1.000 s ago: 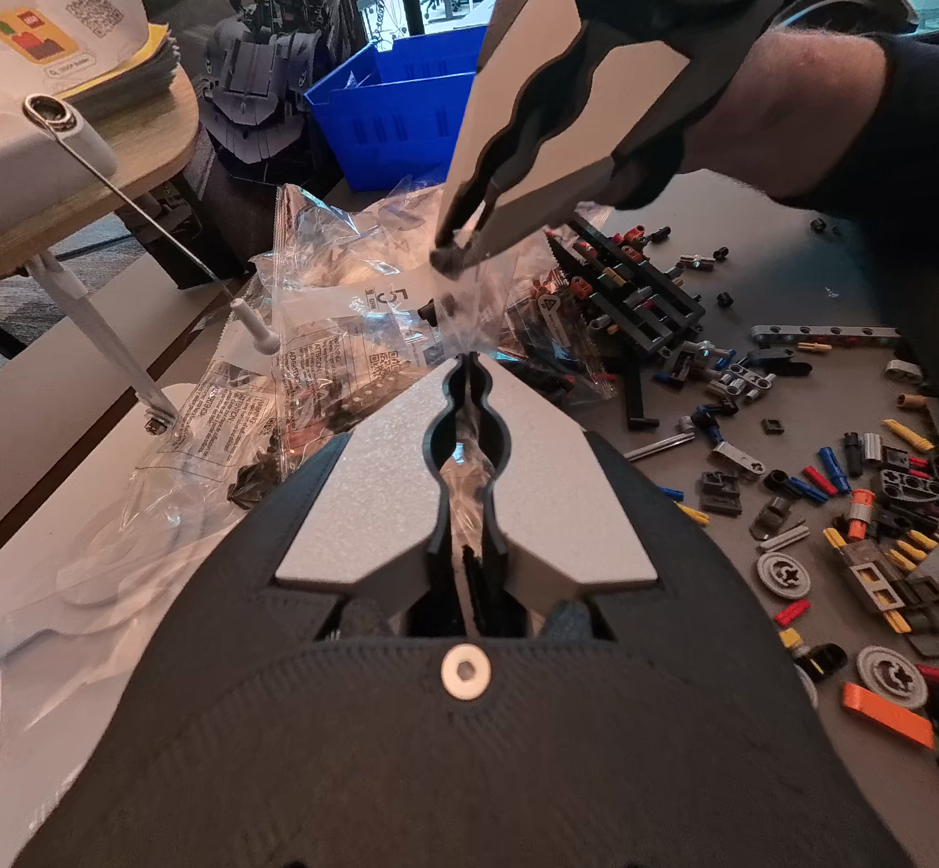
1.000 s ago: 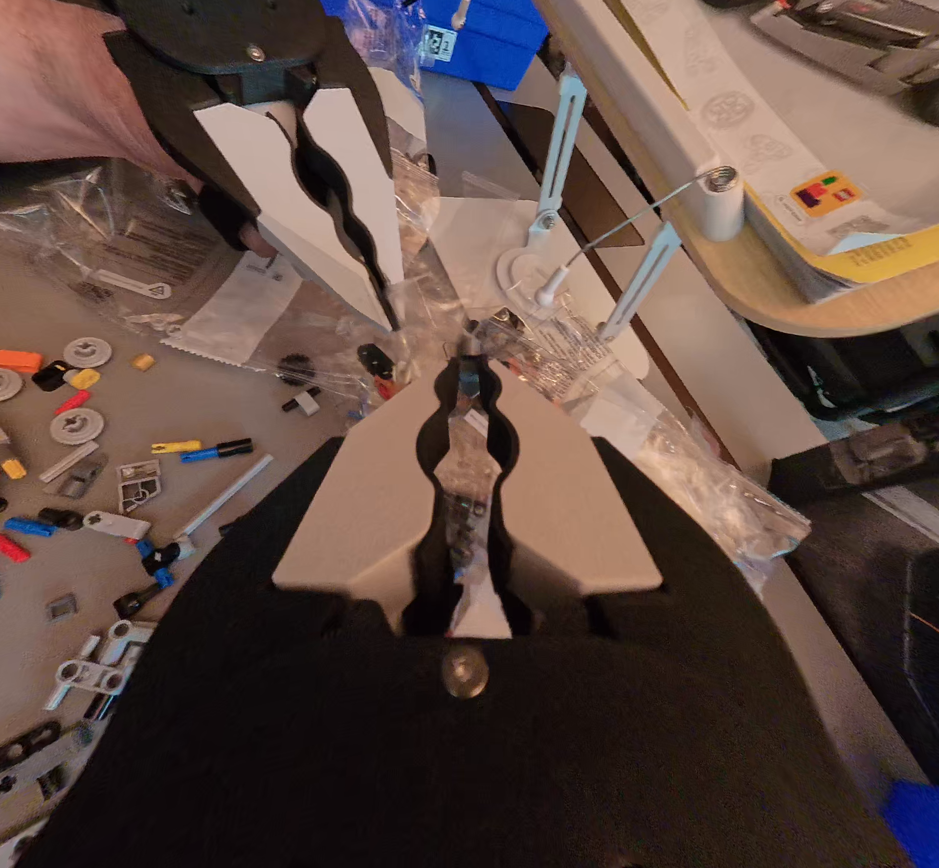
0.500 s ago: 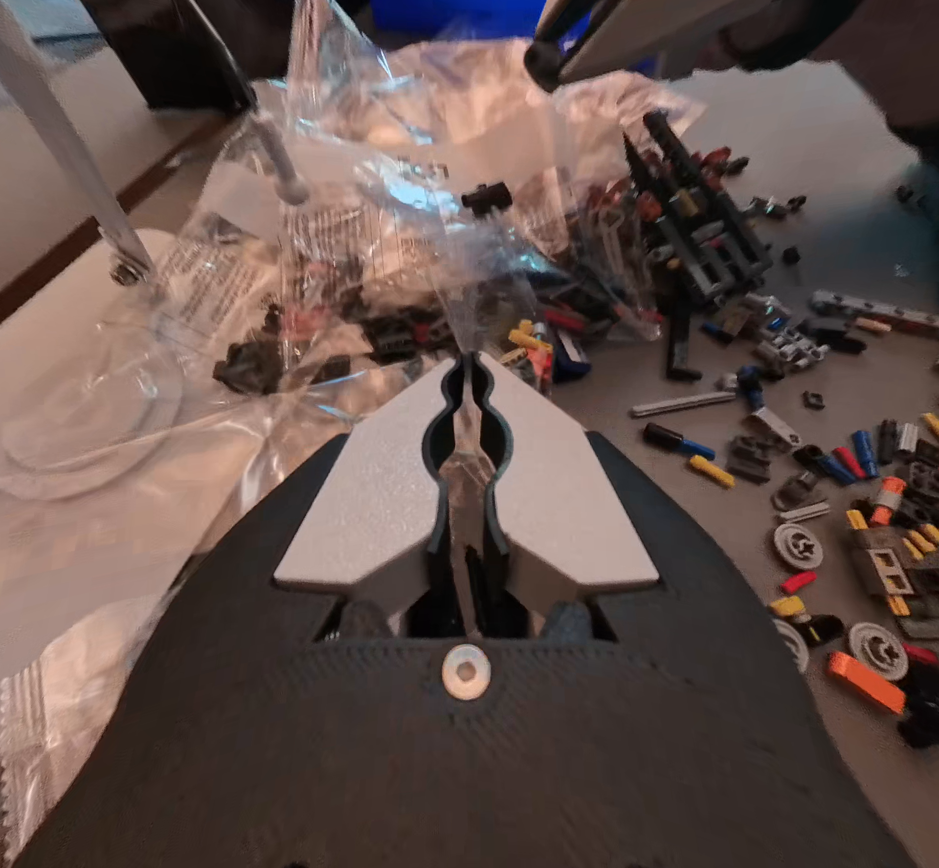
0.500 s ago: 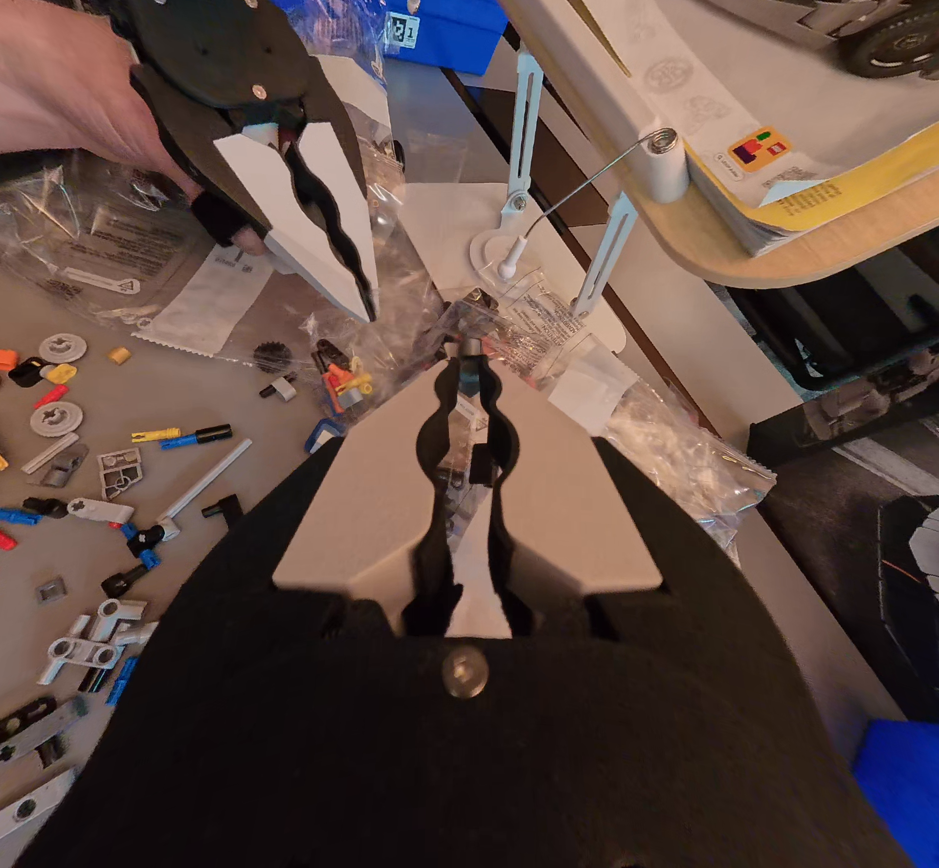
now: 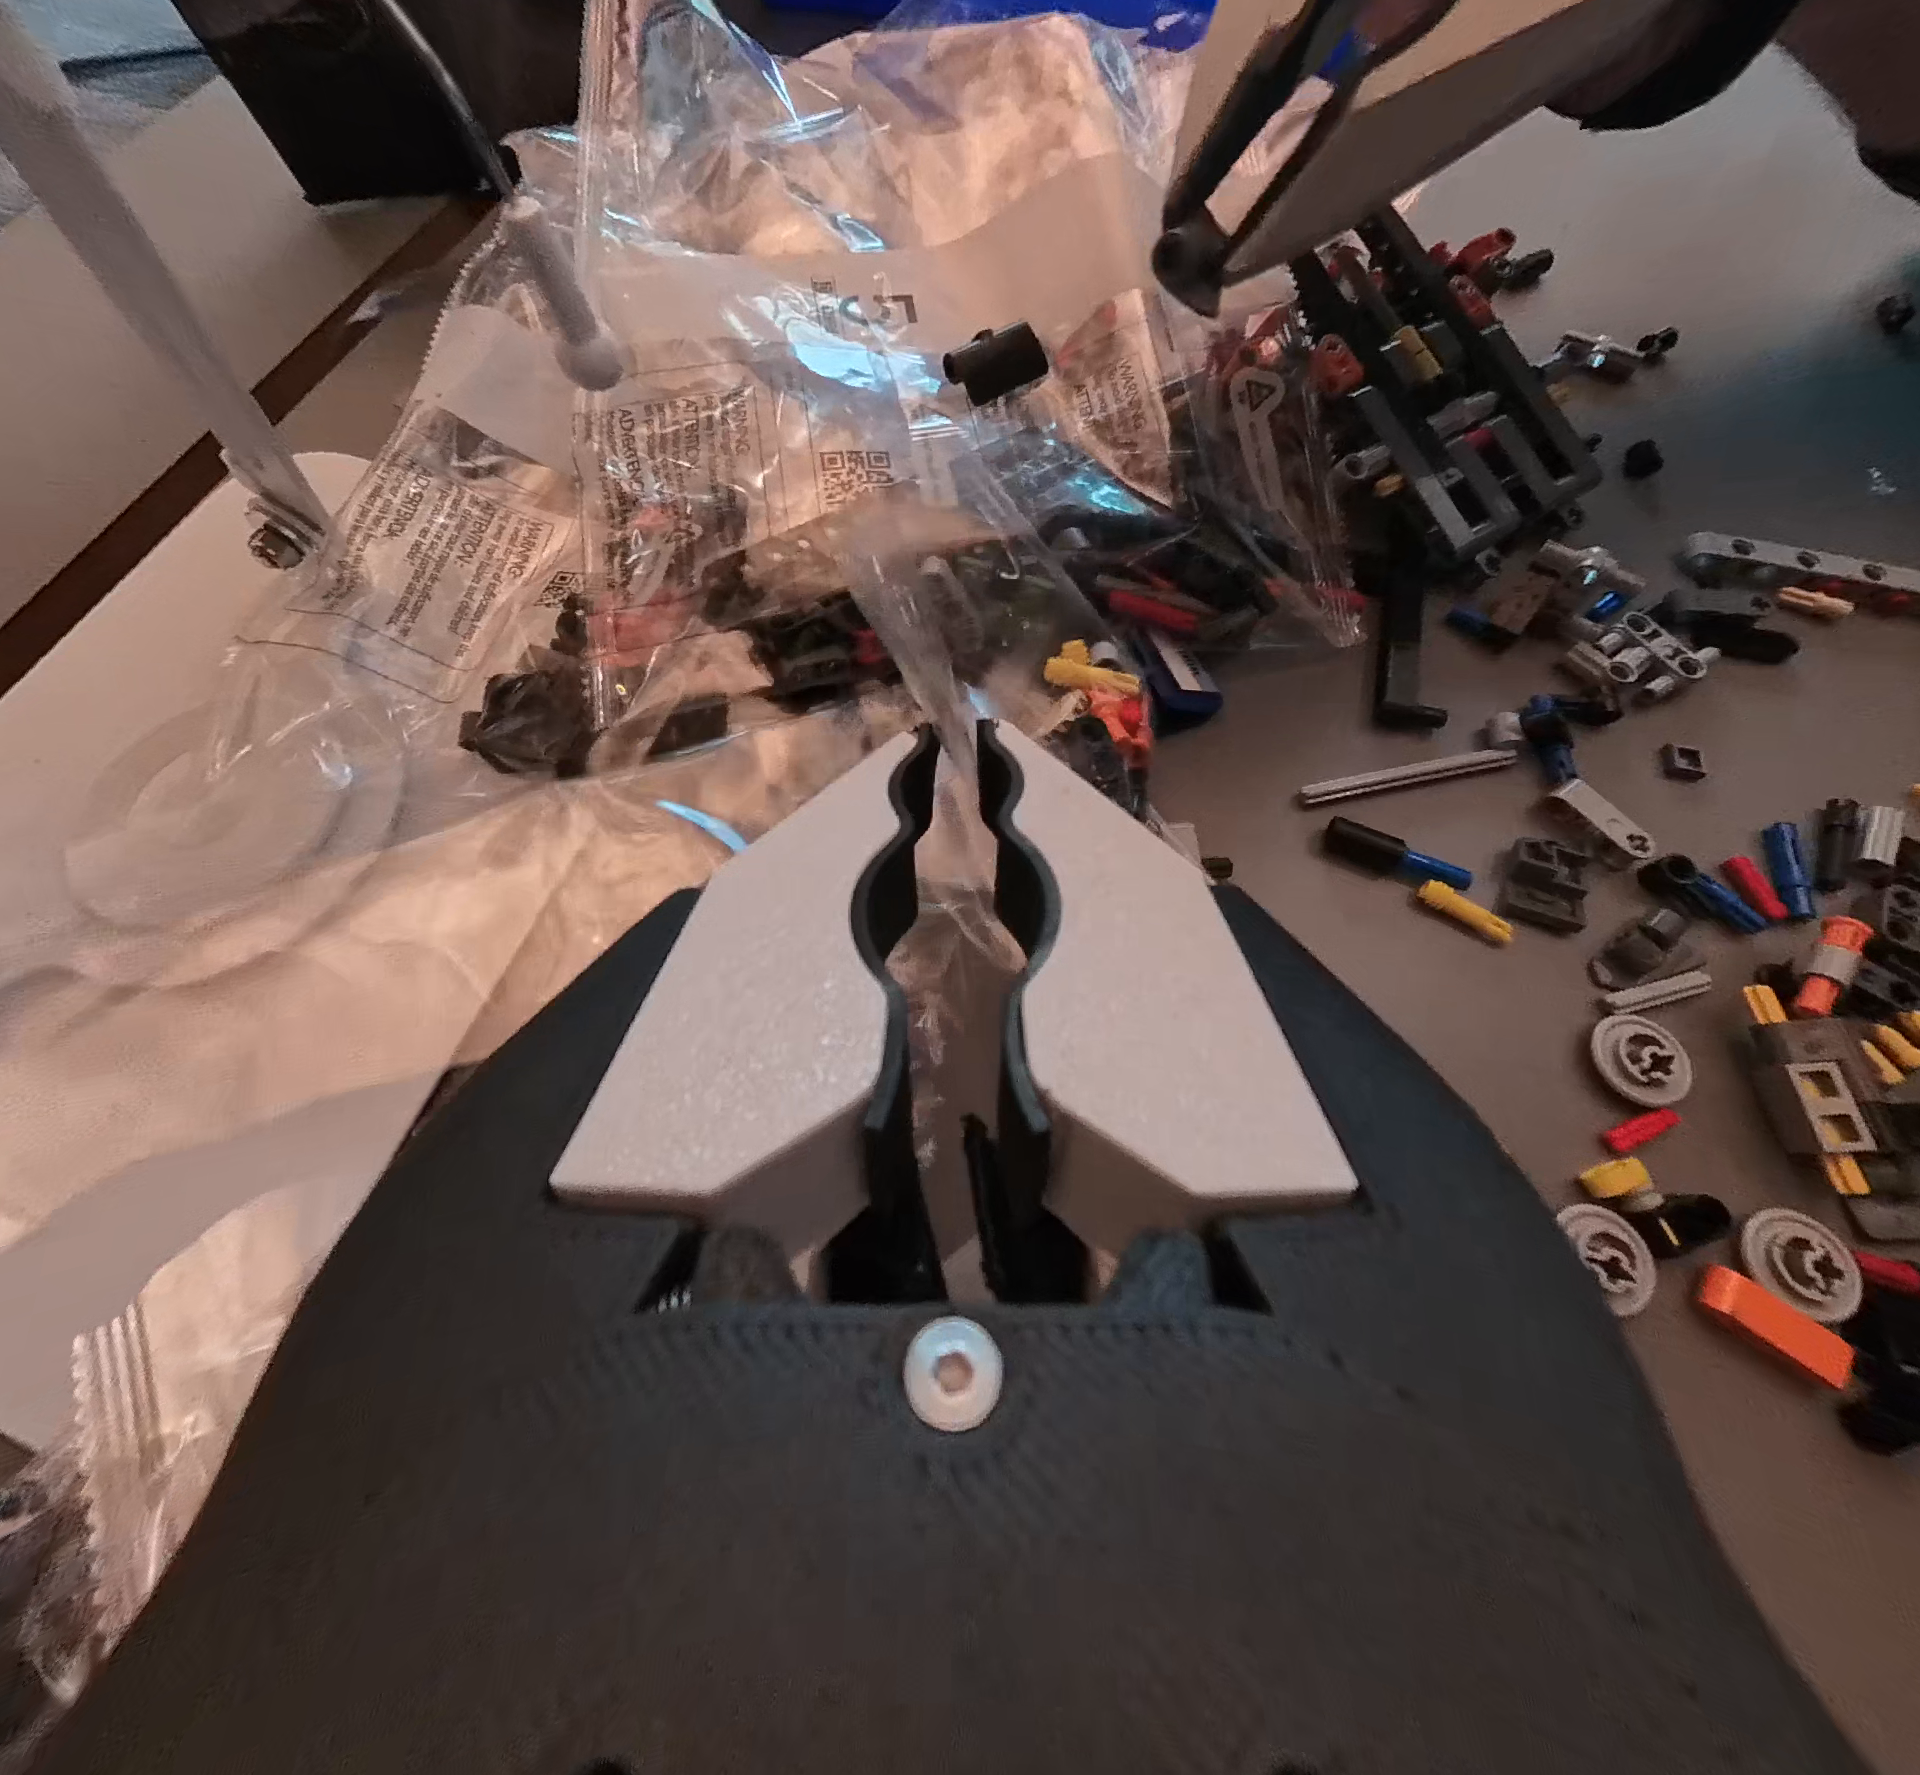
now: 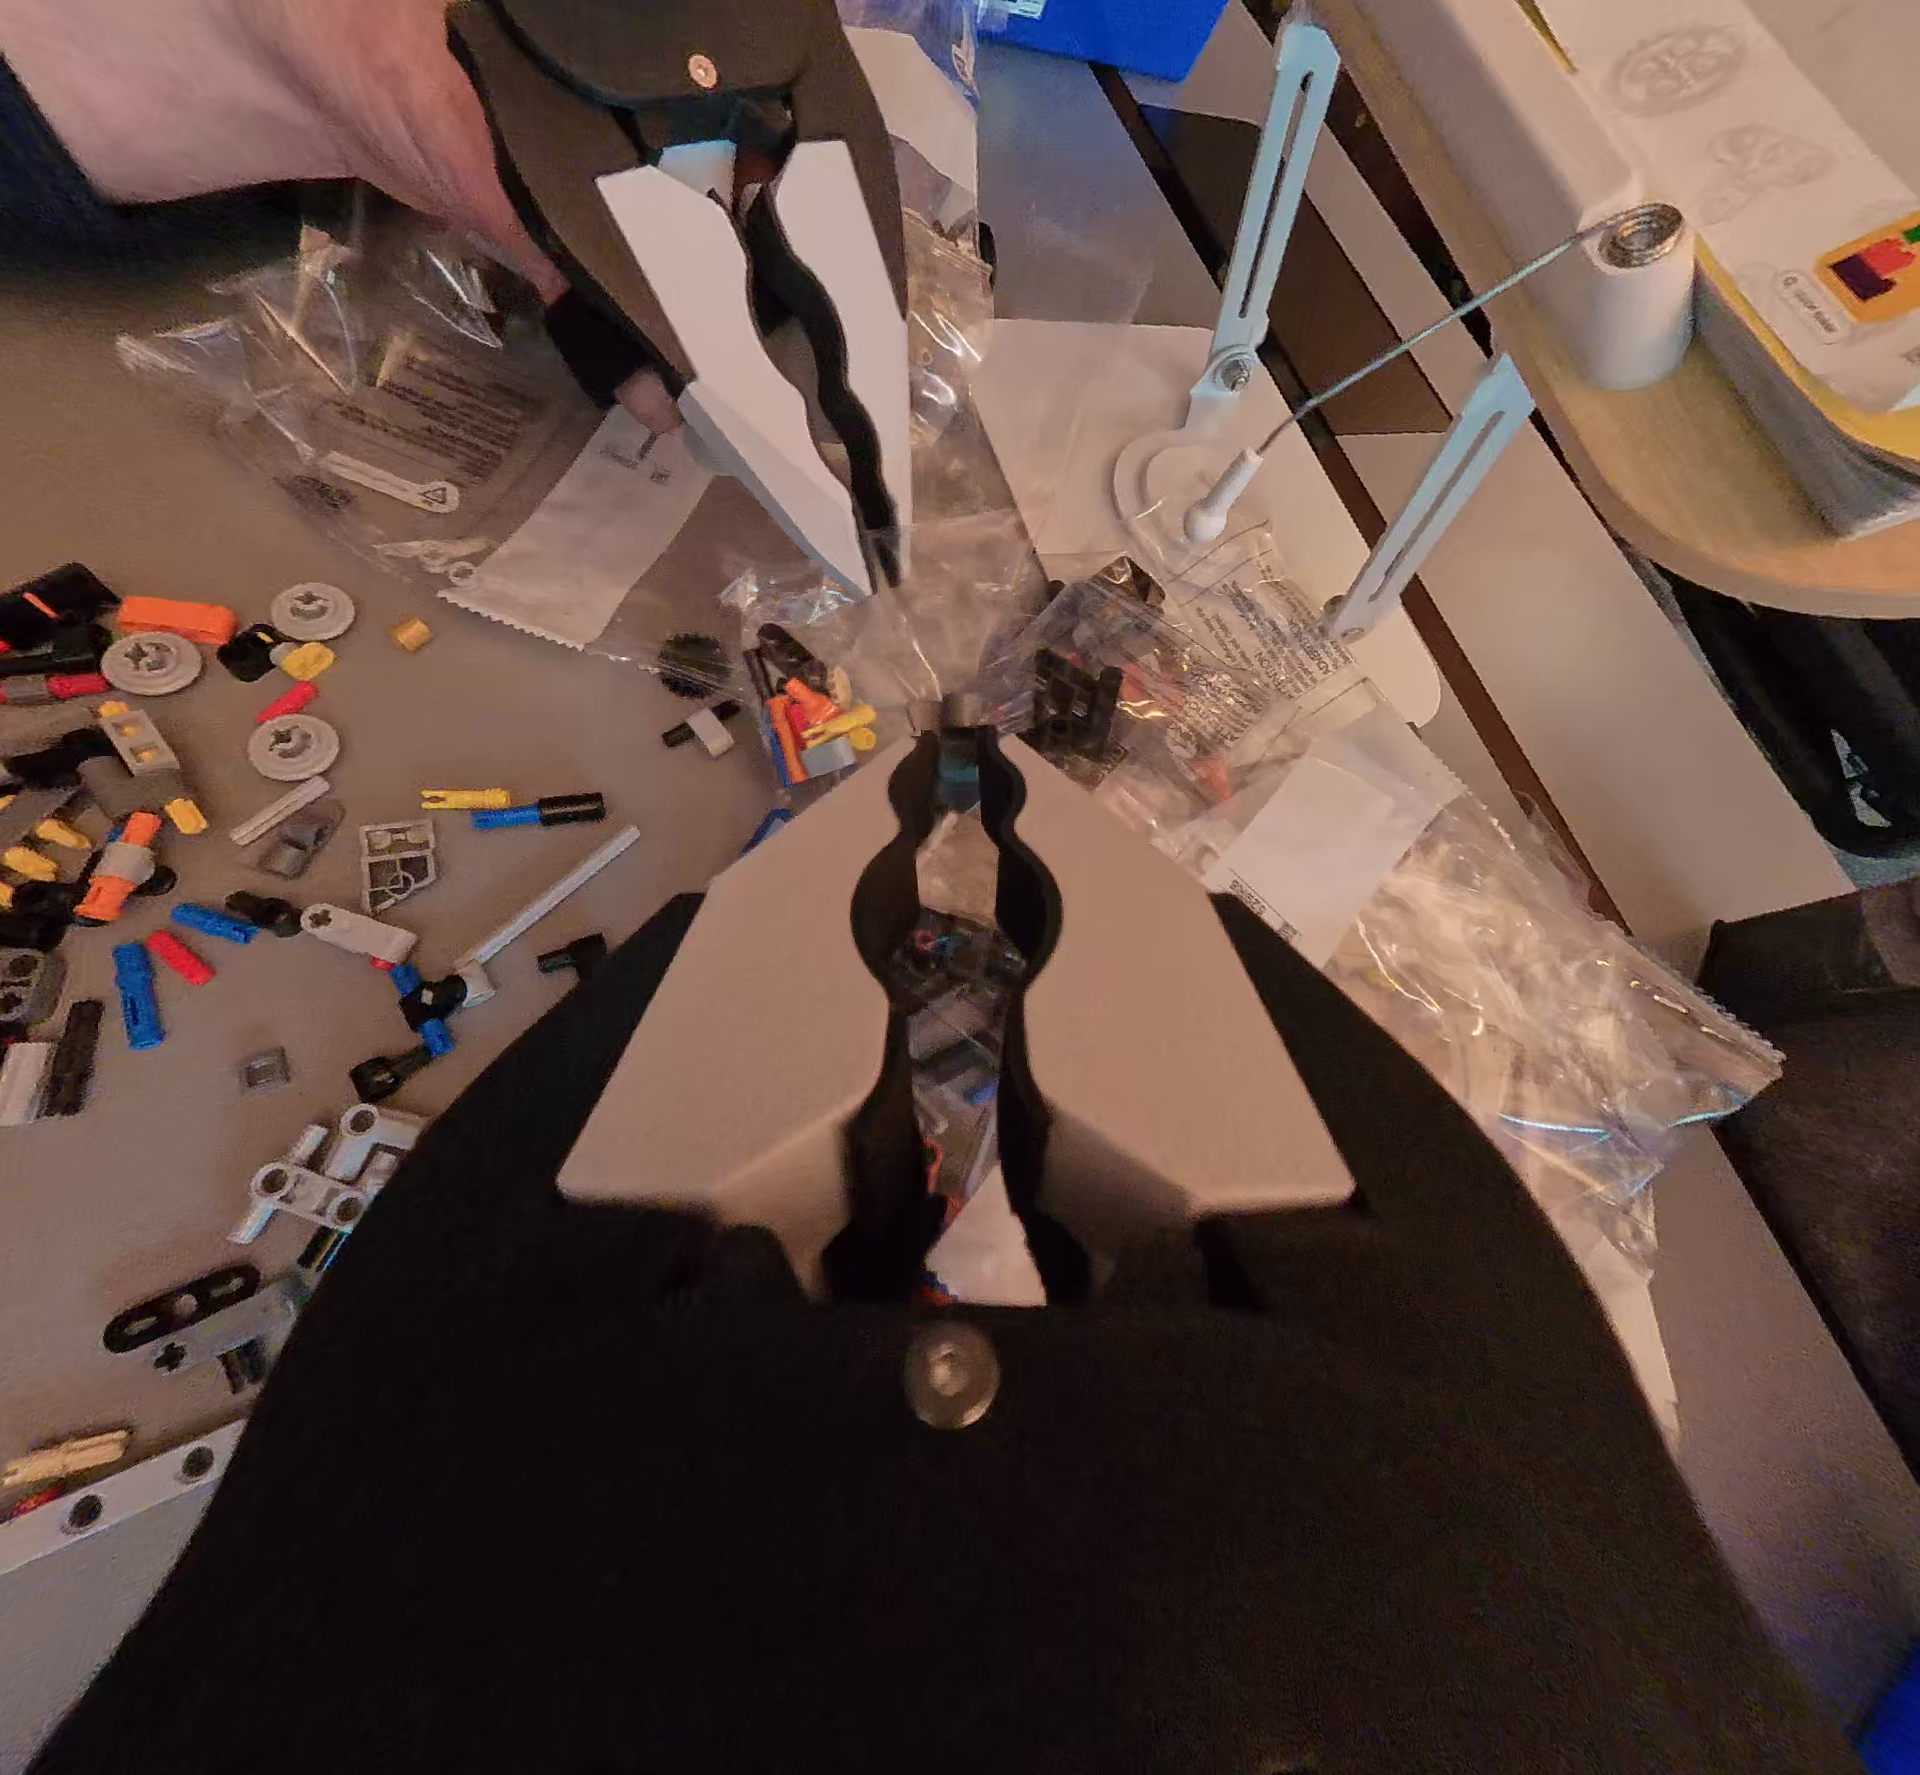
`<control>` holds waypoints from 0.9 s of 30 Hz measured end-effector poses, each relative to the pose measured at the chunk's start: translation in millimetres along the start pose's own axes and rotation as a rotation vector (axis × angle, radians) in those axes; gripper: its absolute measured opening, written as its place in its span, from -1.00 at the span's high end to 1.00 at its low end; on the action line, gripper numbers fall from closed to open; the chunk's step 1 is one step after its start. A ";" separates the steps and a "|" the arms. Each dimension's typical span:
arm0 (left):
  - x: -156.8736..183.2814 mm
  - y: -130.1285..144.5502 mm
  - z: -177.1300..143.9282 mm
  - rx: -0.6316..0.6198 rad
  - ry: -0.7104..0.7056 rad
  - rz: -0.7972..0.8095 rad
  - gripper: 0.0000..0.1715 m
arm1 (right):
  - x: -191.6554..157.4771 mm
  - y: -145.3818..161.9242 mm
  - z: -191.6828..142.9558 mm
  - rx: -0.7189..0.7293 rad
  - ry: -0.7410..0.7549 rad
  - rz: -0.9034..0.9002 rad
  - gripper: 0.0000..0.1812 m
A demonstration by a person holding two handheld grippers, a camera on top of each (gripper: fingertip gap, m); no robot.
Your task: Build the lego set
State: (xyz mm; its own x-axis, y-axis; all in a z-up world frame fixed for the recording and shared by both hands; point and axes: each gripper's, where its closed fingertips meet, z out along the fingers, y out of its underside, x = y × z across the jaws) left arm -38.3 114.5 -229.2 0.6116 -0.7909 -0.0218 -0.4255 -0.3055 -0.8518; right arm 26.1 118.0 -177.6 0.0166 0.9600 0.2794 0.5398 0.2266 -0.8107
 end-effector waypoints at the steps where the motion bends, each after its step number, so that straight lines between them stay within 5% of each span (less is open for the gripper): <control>1: -0.1 -0.1 -0.5 0.001 0.001 0.000 0.93 | -2.6 -1.8 -0.6 0.011 -0.015 -0.001 0.95; 11: 8.6 -3.4 2.8 0.011 0.024 0.051 1.00 | -67.4 15.6 3.5 -0.102 -0.342 -0.059 0.95; 21: 13.1 -10.2 1.3 0.046 0.036 0.075 1.00 | -101.9 29.0 18.7 -0.236 -0.405 -0.184 0.77; 27: 14.4 -11.7 1.2 0.051 0.042 0.079 1.00 | -164.5 27.8 -6.5 -0.235 -0.698 -0.222 0.82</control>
State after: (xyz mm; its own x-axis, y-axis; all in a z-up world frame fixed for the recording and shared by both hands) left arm -23.7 107.3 -220.2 0.5489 -0.8331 -0.0686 -0.4355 -0.2149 -0.8741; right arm 43.8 -34.8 -242.8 -0.6062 0.7947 -0.0302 0.6342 0.4601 -0.6214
